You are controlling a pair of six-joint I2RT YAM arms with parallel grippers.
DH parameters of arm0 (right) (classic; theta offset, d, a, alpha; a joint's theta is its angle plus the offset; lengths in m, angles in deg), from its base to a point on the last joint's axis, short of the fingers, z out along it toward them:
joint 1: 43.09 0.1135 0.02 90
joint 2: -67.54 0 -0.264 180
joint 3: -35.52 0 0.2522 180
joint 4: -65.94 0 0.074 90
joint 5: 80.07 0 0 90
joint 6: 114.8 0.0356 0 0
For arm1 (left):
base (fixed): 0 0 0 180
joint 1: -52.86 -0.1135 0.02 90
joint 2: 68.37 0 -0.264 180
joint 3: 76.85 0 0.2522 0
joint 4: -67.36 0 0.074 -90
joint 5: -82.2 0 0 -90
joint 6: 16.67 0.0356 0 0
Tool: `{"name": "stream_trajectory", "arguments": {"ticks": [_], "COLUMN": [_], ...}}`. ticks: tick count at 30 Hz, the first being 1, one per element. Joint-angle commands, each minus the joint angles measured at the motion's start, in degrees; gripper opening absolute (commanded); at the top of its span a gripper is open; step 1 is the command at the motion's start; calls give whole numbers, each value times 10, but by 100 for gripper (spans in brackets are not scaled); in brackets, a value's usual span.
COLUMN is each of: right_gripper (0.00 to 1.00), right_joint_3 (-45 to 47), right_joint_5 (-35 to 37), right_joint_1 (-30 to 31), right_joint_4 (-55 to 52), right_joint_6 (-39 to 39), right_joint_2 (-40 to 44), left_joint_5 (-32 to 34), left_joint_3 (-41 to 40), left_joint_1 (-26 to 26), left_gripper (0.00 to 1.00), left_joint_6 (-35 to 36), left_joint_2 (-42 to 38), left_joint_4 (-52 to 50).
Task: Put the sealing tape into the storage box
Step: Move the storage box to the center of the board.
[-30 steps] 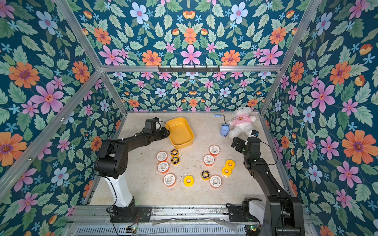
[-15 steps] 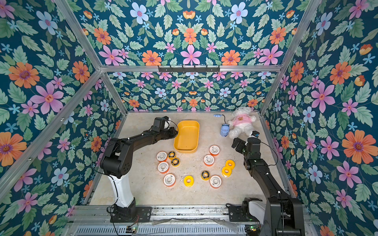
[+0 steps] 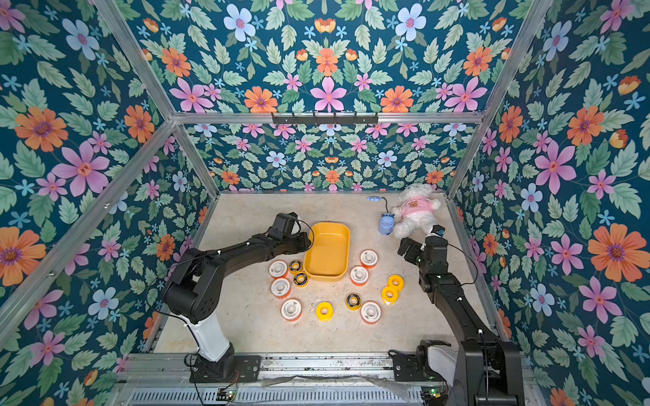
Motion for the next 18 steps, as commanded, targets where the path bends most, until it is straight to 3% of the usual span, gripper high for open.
{"name": "stream_trajectory", "arguments": {"ticks": [1,9,14,18], "right_gripper": [99,97,88,78], "right_joint_3": [-10,-38,-51,-65], "right_joint_5": [-8,-40,-85,-95], "right_joint_1": [12,56,75,104], "right_joint_4": [-17,-51,-73,-88], "right_joint_6": [-15,-39,-52,-59], "right_joint_2": [-4,-25,-43,-64], "left_joint_5": [22,37,35,58], "left_joint_3": [-8,-26,-33,-49], "left_joint_1": [11,21,21,21], "left_gripper": [9,15,40,50], "left_joint_6": [-28,-44,-37,-18], "left_joint_2": [-11,-27,-54,-97], "left_joint_4": [3,6,6,-2]}}
